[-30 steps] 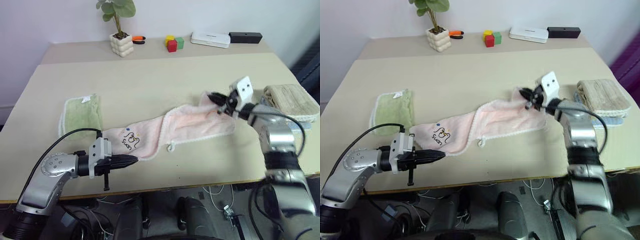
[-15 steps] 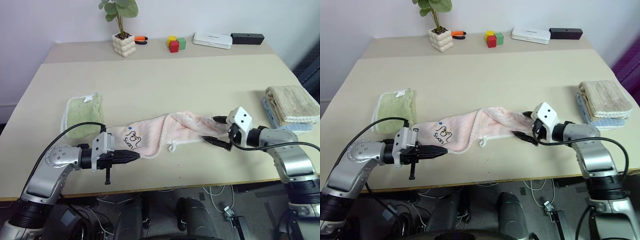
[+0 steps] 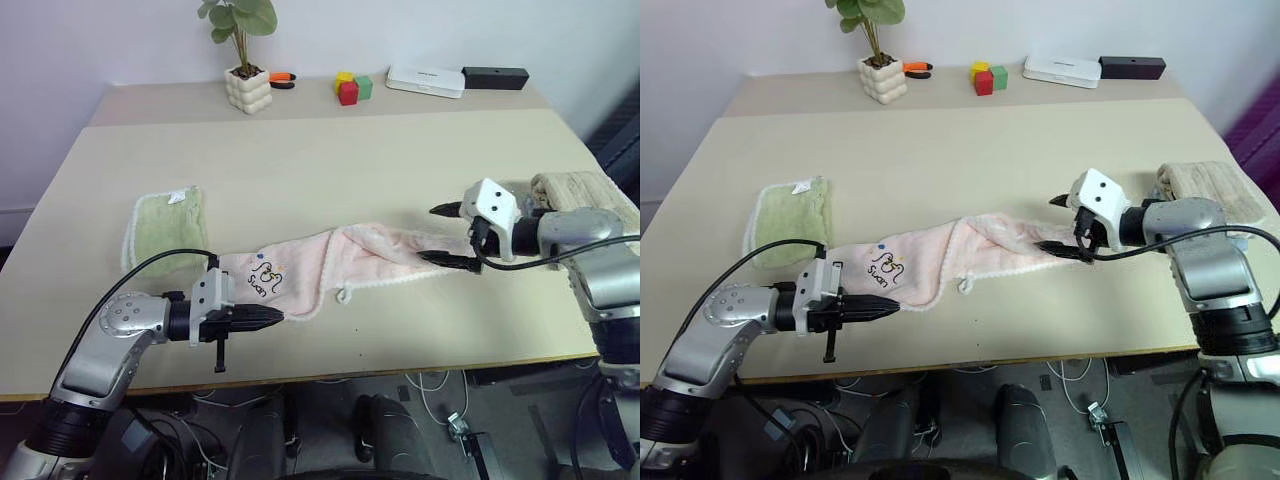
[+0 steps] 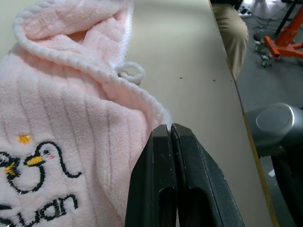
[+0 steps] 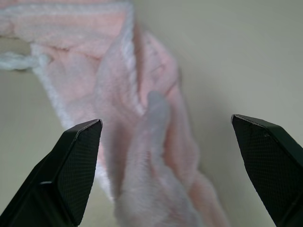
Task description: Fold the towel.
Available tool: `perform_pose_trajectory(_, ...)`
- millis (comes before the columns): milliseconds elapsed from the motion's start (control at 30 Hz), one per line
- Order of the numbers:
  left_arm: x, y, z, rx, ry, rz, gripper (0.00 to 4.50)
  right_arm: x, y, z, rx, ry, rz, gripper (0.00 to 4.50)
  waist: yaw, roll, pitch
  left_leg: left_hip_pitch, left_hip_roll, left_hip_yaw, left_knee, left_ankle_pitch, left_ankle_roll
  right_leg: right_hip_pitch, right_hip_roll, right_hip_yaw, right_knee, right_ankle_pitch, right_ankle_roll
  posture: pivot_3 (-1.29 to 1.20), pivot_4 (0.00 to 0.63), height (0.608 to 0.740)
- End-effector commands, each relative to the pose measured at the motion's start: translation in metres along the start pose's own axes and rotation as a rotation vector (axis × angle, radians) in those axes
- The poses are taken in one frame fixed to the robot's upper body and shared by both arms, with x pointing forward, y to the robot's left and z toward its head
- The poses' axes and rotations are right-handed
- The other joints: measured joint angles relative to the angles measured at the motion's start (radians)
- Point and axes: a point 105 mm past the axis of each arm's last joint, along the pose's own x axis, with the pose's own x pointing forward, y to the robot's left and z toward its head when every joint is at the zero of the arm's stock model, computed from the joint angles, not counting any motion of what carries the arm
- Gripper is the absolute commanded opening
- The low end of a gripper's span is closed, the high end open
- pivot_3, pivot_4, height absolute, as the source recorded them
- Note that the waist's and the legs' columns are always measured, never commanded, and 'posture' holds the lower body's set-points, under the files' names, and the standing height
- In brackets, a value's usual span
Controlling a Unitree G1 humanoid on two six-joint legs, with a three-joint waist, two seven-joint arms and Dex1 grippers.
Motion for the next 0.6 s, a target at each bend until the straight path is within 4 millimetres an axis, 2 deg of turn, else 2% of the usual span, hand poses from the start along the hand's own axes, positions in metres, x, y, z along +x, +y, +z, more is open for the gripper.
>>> perform_pose_trajectory(33, -0.001, -0.002, 0.005, 0.033, -0.011, 0.011, 0.00, 0.002, -0.006, 0.007, 0.015, 0.030, 0.016, 4.46, 0.000, 0.000, 0.000, 0.000, 0.000, 0.000, 0.000, 0.000, 0.000, 0.000, 0.000, 0.000, 0.000, 0.000, 0.000, 0.00, 0.150, 0.740)
perform_pose_trajectory(200, -0.001, -0.004, 0.004, 0.032, -0.010, 0.020, 0.00, 0.012, -0.011, 0.010, 0.072, 0.049, 0.021, 4.46, -0.001, 0.000, 0.000, -0.001, 0.000, 0.000, 0.000, 0.000, 0.000, -0.001, 0.000, 0.000, 0.000, 0.000, 0.000, 0.00, 0.150, 0.740)
perform_pose_trajectory(233, -0.001, -0.005, 0.004, 0.032, -0.009, 0.021, 0.00, 0.012, -0.011, 0.011, 0.066, 0.051, 0.030, 4.22, 0.000, 0.000, 0.000, -0.001, 0.000, 0.000, 0.000, 0.000, 0.000, -0.001, 0.000, 0.000, 0.000, 0.000, 0.000, 0.00, 0.150, 0.740)
perform_pose_trajectory(300, -0.001, -0.006, 0.004, 0.033, -0.008, 0.023, 0.00, 0.011, -0.010, 0.013, 0.097, 0.042, 0.051, 3.59, 0.001, 0.000, 0.000, -0.001, 0.000, 0.000, 0.000, 0.000, 0.000, -0.001, 0.000, 0.000, 0.000, 0.000, 0.000, 0.00, 0.150, 0.740)
perform_pose_trajectory(533, 0.002, -0.008, 0.005, 0.031, -0.013, 0.023, 0.00, 0.008, -0.009, 0.020, 0.102, 0.034, 0.079, 0.04, 0.000, 0.000, 0.000, -0.001, 0.000, 0.000, 0.000, 0.000, 0.000, -0.001, 0.000, 0.000, 0.000, 0.000, 0.000, 0.00, 0.150, 0.740)
perform_pose_trajectory(600, 0.003, -0.007, 0.006, 0.033, -0.013, 0.022, 0.00, 0.008, -0.009, 0.021, 0.101, 0.035, 0.080, 0.04, 0.000, 0.000, 0.000, -0.001, 0.000, 0.000, 0.000, 0.000, 0.000, -0.001, 0.000, 0.000, 0.000, 0.001, 0.001, 0.00, 0.150, 0.740)
